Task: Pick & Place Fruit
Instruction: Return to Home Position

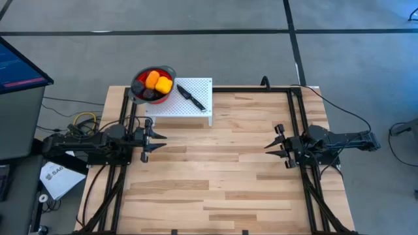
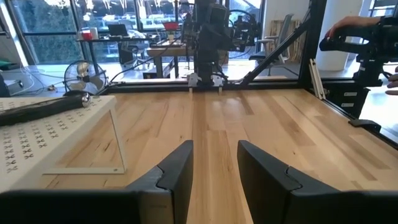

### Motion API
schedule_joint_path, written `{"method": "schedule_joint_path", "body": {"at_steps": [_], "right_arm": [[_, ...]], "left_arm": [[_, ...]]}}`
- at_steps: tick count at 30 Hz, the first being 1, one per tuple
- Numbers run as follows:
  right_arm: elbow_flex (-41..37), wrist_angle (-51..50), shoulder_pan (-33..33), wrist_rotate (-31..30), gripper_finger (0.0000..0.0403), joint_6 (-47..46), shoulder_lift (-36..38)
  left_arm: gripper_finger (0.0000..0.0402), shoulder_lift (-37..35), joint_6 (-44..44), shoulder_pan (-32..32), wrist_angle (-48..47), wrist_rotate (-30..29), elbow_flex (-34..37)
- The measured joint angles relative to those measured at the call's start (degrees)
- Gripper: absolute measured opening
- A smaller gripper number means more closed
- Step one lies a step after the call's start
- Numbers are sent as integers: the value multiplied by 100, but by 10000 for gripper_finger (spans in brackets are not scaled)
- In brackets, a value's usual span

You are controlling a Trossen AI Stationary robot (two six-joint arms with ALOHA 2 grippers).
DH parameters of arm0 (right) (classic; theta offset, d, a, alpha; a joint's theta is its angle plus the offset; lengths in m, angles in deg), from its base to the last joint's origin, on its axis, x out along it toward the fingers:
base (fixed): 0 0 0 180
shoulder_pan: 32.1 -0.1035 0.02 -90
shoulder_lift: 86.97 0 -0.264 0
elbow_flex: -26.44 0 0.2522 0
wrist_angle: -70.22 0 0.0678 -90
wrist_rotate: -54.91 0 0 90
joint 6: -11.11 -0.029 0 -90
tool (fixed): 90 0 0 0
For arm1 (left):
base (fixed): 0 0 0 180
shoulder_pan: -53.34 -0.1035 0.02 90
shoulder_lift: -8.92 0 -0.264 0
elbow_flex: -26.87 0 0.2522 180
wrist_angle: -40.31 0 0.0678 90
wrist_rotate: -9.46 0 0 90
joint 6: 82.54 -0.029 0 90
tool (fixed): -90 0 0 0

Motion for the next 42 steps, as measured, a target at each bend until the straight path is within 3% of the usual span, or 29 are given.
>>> {"method": "schedule_joint_path", "body": {"at_steps": [3, 9, 17, 42], "right_arm": [[0, 3, -3, -2, 82, 206, 0], [0, 0, 0, -6, 82, -945, 0], [0, 0, 2, -22, 82, -373, 0], [0, 0, -3, -22, 82, -371, -22]], "left_arm": [[118, 48, 0, 2, 0, 0, 0], [118, 69, 0, 0, 18, 0, 0], [118, 69, 0, 1, 19, 0, 0], [118, 69, 0, 2, 68, 0, 0]]}}
